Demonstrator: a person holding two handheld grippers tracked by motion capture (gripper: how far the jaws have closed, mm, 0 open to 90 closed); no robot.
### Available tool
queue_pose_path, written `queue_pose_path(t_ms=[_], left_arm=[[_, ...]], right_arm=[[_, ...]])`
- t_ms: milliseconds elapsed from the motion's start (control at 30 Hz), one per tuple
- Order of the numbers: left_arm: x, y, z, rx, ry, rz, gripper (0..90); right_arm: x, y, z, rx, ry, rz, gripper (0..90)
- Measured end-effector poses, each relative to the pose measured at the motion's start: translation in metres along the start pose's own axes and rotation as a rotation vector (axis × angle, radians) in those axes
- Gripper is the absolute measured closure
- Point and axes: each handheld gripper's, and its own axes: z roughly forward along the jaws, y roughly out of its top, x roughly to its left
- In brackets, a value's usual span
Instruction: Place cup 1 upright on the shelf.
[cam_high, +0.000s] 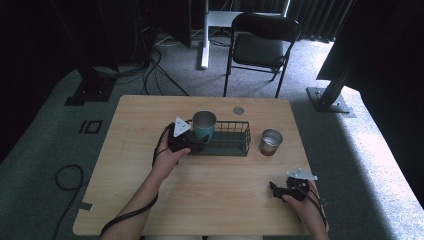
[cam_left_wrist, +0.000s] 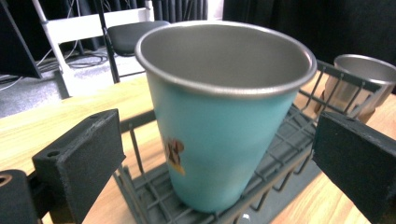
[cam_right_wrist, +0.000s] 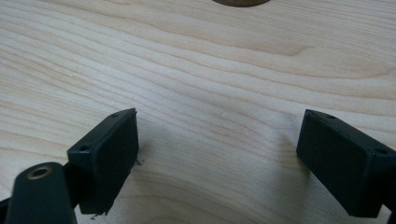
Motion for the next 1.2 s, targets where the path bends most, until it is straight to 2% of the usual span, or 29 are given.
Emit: queue_pose_path(t_ms=[200, 567, 667, 800, 1000, 1200], left_arm=[[0.004, -0.006, -0.007, 0.022, 0.008, 0.003, 3.1], [0.009, -0.013, -0.018, 0.032, 0.014, 0.003, 3.1], [0.011, -0.017, -0.024, 0.047, 0.013, 0.004, 3.1], [0.012, -0.021, -0.032, 0.055, 0.003, -0.016, 3.1], [0.016, -0.028, -0.045, 0.052, 0.017, -0.018, 3.1], [0.02, -0.039, -0.057, 0.07, 0.037, -0.004, 3.1]], right_arm=[[0.0, 0.0, 0.0, 0.0, 0.0, 0.0, 12.4], [0.0, 0.0, 0.0, 0.0, 0.0, 0.0, 12.4], [0.0, 0.0, 0.0, 0.0, 0.0, 0.0, 12.4], [0.0, 0.0, 0.0, 0.0, 0.0, 0.0, 12.4], [0.0, 0.0, 0.0, 0.0, 0.0, 0.0, 12.4], [0.0, 0.0, 0.0, 0.0, 0.0, 0.0, 12.4]])
